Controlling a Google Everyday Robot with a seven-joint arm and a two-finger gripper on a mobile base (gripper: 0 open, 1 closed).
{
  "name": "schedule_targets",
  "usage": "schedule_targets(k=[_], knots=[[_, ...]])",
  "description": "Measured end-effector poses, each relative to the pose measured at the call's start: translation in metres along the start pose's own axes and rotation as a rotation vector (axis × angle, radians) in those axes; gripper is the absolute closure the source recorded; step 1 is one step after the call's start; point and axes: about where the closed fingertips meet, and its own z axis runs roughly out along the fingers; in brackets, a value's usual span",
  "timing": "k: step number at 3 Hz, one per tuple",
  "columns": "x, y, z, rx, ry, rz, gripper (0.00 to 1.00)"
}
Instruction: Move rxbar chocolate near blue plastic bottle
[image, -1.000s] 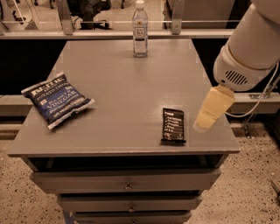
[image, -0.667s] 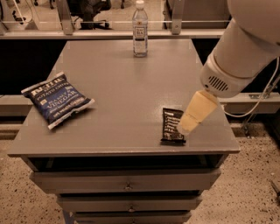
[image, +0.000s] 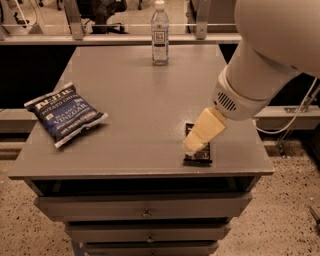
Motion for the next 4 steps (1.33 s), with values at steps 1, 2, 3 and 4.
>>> schedule_targets(k=[1, 2, 3, 4], knots=[[0.0, 0.002, 0.001, -0.005, -0.002, 0.014, 0.0], [0.0, 0.007, 0.012, -0.001, 0.009, 0.087, 0.0], [0.001, 0.02, 0.042, 0.022, 0.041, 0.191, 0.0], [0.003, 0.028, 0.073, 0.036, 0.055, 0.291, 0.0]])
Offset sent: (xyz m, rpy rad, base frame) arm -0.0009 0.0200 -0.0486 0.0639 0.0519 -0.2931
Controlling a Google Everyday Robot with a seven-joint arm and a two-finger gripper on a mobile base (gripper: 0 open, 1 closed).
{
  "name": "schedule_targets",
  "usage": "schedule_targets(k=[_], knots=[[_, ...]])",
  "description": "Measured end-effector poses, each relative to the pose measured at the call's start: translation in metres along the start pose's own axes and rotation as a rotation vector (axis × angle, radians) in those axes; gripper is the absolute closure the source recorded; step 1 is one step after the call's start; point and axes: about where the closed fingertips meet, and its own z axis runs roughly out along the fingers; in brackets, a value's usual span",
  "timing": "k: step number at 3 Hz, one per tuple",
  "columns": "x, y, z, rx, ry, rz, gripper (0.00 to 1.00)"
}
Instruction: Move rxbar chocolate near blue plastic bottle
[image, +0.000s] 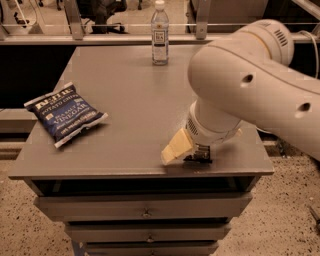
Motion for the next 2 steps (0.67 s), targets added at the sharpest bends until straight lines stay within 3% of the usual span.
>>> schedule_targets(k=[1, 2], knots=[[-0.003, 0.002, 0.02, 0.02, 0.004, 0.052, 0.0], [-0.008, 0.002, 0.031, 0.038, 0.015, 0.096, 0.18]])
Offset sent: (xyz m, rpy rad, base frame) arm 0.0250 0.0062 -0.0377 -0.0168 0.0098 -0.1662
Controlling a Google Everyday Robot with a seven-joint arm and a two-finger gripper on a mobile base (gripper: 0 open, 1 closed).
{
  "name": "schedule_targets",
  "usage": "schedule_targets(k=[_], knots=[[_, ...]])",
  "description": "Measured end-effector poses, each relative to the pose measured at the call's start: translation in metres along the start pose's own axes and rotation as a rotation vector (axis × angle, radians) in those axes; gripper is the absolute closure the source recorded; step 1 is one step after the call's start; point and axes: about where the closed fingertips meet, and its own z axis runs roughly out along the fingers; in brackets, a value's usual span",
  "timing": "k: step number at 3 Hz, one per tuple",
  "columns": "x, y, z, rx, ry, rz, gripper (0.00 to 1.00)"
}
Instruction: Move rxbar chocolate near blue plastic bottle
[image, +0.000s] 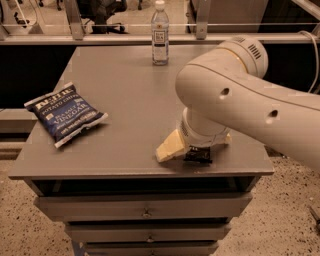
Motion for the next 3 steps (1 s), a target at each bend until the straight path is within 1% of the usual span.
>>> schedule_targets(k=[1, 3], knots=[[-0.007, -0.002, 0.0, 0.011, 0.0, 0.015, 0.4], [-0.012, -0.004, -0.017, 0.012, 0.0, 0.015, 0.88]])
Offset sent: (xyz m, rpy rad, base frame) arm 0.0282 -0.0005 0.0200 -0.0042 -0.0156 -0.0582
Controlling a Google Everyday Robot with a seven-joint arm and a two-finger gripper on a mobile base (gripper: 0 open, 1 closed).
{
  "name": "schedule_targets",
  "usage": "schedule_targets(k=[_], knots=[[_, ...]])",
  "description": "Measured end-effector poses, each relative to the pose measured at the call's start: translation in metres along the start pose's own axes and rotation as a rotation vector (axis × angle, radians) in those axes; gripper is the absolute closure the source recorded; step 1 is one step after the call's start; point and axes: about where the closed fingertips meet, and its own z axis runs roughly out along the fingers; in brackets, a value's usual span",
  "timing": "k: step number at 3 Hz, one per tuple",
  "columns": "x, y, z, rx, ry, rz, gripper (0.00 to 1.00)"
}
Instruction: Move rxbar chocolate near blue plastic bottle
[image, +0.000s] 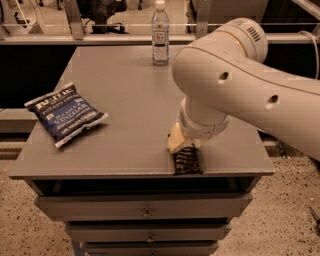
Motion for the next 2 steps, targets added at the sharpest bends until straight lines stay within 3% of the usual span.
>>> schedule_targets(k=[1, 2], knots=[[-0.0018, -0.0007, -0.0061, 0.0, 0.0, 0.0, 1.0], [-0.0018, -0.0007, -0.0062, 0.0, 0.0, 0.0, 1.0]])
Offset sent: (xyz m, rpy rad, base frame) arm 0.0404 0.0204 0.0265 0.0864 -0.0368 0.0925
